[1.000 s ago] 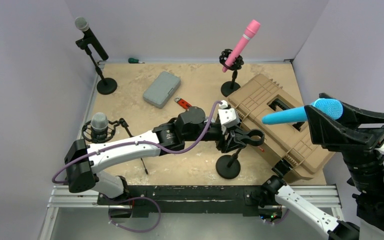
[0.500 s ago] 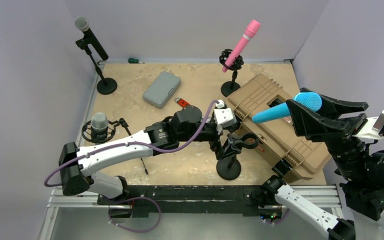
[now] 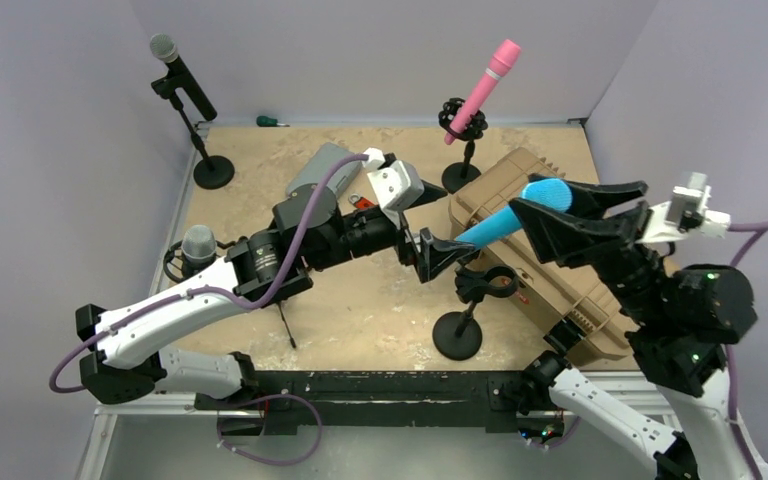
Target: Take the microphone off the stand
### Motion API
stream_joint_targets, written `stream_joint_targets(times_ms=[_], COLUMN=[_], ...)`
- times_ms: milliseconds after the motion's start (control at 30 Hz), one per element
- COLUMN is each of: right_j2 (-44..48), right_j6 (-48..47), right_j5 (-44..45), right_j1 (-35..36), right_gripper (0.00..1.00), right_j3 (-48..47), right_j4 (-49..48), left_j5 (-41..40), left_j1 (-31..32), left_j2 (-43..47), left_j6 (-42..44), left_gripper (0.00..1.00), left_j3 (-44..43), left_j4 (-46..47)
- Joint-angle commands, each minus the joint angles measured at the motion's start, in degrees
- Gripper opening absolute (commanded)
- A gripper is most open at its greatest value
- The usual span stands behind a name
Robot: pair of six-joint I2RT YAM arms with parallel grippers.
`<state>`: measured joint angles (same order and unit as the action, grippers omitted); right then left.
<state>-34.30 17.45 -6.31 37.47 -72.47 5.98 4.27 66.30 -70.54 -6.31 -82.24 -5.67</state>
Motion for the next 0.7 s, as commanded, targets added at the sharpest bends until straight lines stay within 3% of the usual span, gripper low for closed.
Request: stream_joint_targets(times_ms=[0, 133, 233, 400, 533, 567, 600, 633, 667], right_j2=[-2.24, -2.18, -2.21, -2.50, -2.30, -2.40, -2.54, -2.55, -2.51], right_j6=[6.86, 9.64, 11.27, 11.57, 10.50, 10.09, 9.54, 8.85, 8.19], right_j5=[-7.13, -8.83, -9.98, -10.82, -10.24, -10.26, -10.17, -9.61, -8.10], right_j1=[-0.12, -0.12, -0.15, -0.14, -0.12, -0.12, -0.12, -0.12, -0.12], right_gripper=[0.00, 0.00, 0.00, 0.00, 0.00, 0.06, 0.29, 0.65, 0.94], right_j3=[3.73, 7.33, 9.31, 10.97, 11.53, 11.63, 11.60, 11.50, 11.31], right_j4=[-8.79, -11.83, -13.69, -14.17, -13.67, -13.44, -13.05, -12.12, -10.73], left_j5=[1.08, 6.18, 8.73, 6.91, 2.24, 1.00, -0.39, -1.90, -3.61], left_j1=[0.05, 0.05, 0.05, 0.05, 0.05, 0.05, 0.05, 0.07, 0.06], left_j2=[-2.47, -3.00, -3.44, -3.43, -2.37, -1.87, -1.42, -0.72, -0.09], left_j6=[-0.08, -0.57, -1.55, -0.96, 0.42, 0.56, 0.61, 0.67, 0.61], left_gripper=[0.98, 0.90, 0.78, 0.45, 0.05, 0.00, 0.00, 0.00, 0.00], left_j3=[-2.34, -2.04, -1.67, -1.75, -1.02, -0.44, 0.25, 1.18, 2.17], left_j4=[-0.87, -0.17, -0.13, -3.63, -6.98, -7.40, -7.61, -7.56, -7.54])
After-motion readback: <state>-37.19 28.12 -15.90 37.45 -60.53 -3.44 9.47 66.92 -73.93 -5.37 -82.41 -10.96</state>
